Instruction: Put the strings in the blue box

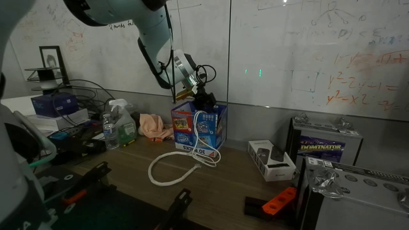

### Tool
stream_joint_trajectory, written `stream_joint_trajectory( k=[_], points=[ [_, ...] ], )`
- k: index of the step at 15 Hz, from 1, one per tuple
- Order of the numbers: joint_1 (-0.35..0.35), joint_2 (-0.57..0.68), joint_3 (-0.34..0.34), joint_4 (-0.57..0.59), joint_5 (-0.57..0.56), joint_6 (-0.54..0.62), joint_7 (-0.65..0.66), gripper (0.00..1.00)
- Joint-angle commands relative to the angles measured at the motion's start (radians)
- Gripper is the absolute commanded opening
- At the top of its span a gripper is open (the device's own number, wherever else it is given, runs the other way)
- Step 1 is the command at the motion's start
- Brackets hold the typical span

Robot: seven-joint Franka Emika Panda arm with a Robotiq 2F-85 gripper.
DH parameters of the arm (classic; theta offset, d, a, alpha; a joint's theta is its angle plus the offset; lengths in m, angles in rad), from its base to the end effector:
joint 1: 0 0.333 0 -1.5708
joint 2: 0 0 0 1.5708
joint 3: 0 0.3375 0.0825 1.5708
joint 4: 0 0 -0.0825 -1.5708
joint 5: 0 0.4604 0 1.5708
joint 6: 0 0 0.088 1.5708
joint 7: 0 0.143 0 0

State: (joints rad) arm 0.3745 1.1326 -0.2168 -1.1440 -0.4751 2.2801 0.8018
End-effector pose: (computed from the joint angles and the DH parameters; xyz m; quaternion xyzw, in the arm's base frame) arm 0.8290 0.1552 0.0452 0.9568 -0.0975 0.1336 0.2391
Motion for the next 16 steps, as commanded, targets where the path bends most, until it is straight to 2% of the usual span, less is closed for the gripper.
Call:
stream_joint_trajectory(
  k=[1,4,12,14,16],
  points=[
    [0.008,-0.076,-0.009,-0.019,0.015,-0.036,-0.042,0.99],
    [0.005,-0.203,0.007,-0.122,0.017,-0.064,-0.087,1.0],
    [-0.057,-0.596,0.105,-0.469,0.071,-0.293,-0.364,1.0],
    [-0.092,-0.674,0.133,-0.568,0.07,-0.254,-0.413,1.0],
    [-0.132,-0.727,0.156,-0.674,0.069,-0.118,-0.431,1.0]
  ],
)
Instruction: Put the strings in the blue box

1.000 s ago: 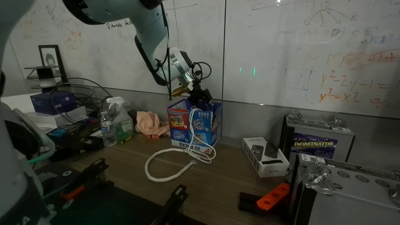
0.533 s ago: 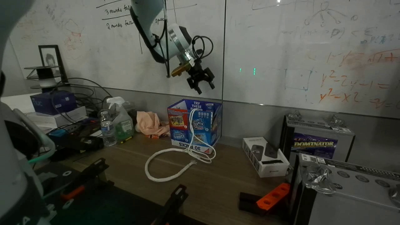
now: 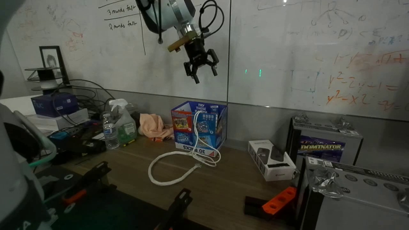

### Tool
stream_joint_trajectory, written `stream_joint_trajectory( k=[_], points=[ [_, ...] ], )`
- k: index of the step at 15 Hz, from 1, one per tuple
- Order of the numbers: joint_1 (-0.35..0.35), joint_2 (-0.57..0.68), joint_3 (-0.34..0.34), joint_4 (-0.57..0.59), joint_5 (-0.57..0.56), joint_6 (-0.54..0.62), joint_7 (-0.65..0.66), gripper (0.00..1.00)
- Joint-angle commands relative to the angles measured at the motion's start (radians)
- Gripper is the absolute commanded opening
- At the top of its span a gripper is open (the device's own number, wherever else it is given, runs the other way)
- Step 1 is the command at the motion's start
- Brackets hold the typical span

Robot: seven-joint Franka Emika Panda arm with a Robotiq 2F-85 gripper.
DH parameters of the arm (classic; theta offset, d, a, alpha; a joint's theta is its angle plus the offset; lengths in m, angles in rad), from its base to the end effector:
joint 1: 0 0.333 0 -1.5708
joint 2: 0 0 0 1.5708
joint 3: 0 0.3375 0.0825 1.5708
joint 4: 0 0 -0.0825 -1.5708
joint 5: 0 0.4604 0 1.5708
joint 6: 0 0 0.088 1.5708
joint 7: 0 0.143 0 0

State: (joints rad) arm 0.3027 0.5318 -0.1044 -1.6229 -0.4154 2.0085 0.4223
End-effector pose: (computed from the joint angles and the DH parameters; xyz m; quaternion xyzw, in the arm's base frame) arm 0.7346 0.1162 0.2532 0.9759 -0.0034 -0.0051 0.2182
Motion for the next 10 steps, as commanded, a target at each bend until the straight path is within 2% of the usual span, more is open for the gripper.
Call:
stream_joint_trajectory(
  k=[1,2,5,8,9,10],
  points=[
    [-0.085,-0.148,0.056,-0.249,0.023,0.242,-0.067,1.0],
    [-0.102,-0.173,0.063,-0.305,0.035,0.313,-0.07,1.0],
    [-0.232,-0.224,0.158,-0.483,0.052,0.546,-0.105,1.0],
    [-0.333,-0.22,0.206,-0.668,0.118,0.779,-0.232,1.0],
    [-0.36,-0.207,0.218,-0.728,0.133,0.855,-0.281,1.0],
    [-0.338,-0.184,0.191,-0.766,0.176,0.917,-0.359,1.0]
  ],
)
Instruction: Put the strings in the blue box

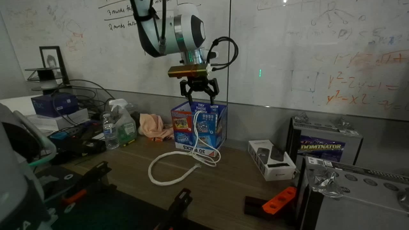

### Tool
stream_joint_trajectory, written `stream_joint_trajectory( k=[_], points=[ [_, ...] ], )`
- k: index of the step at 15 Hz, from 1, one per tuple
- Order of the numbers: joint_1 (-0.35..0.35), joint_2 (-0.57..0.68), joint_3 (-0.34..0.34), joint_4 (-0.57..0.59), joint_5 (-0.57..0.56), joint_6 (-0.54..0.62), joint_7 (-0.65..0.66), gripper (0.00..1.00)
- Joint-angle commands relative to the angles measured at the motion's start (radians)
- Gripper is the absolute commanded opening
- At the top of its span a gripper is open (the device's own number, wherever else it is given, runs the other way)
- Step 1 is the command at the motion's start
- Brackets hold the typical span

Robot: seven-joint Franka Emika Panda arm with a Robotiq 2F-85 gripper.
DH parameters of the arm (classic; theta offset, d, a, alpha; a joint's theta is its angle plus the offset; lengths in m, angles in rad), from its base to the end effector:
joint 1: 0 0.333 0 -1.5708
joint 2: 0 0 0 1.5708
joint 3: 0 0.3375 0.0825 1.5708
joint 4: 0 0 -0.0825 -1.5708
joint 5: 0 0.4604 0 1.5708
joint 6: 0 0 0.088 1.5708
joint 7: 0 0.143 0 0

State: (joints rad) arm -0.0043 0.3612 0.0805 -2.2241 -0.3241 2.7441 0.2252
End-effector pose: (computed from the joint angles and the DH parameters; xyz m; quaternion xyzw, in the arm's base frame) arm 0.6157 0.0574 0.1451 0.9927 0.0659 0.0888 0.0476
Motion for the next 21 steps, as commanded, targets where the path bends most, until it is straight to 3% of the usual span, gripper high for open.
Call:
stream_joint_trajectory(
  k=[1,5,10,13,17,21],
  points=[
    [-0.039,0.014,0.004,-0.206,0.084,0.244,-0.204,1.0],
    [-0.053,0.15,0.014,-0.253,0.099,0.438,-0.33,1.0],
    [0.069,0.364,-0.056,-0.095,0.131,0.566,-0.302,1.0],
    [0.181,0.489,-0.127,0.049,0.199,0.619,-0.282,1.0],
    [0.277,0.62,-0.198,0.214,0.273,0.652,-0.28,1.0],
    [0.311,0.694,-0.247,0.307,0.308,0.683,-0.286,1.0]
  ],
)
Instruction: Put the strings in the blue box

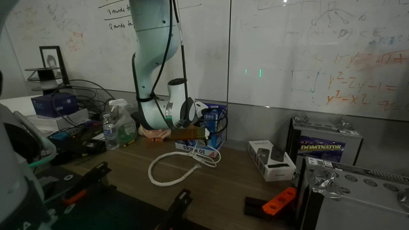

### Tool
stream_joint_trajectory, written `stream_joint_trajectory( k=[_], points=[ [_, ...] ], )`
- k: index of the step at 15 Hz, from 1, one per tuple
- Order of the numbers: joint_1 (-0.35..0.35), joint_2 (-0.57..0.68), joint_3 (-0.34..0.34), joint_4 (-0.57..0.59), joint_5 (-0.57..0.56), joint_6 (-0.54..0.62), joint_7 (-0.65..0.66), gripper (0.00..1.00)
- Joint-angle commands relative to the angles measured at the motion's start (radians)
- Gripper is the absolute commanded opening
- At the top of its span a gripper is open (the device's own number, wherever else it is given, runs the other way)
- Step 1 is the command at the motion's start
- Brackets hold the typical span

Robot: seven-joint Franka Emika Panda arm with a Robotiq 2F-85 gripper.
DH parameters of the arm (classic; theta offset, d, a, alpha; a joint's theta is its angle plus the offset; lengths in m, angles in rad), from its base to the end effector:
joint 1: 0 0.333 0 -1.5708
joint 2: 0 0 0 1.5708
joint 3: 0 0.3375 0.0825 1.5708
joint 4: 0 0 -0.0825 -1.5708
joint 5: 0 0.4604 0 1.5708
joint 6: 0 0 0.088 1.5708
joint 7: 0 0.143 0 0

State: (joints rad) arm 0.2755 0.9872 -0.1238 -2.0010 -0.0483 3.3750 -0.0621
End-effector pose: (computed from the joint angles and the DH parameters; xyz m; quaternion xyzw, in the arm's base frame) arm 0.6104 0.0896 -0.0877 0.9660 0.1652 0.1955 0.0356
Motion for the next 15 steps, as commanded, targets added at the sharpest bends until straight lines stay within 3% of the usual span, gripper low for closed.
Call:
stream_joint_trajectory(
  k=[1,7,15],
  points=[
    [0.032,0.079,-0.052,0.095,0.036,0.066,-0.002,1.0],
    [0.021,0.128,-0.08,0.155,0.047,0.091,-0.01,1.0],
    [-0.017,0.159,-0.044,0.193,0.045,0.093,0.003,1.0]
  ],
)
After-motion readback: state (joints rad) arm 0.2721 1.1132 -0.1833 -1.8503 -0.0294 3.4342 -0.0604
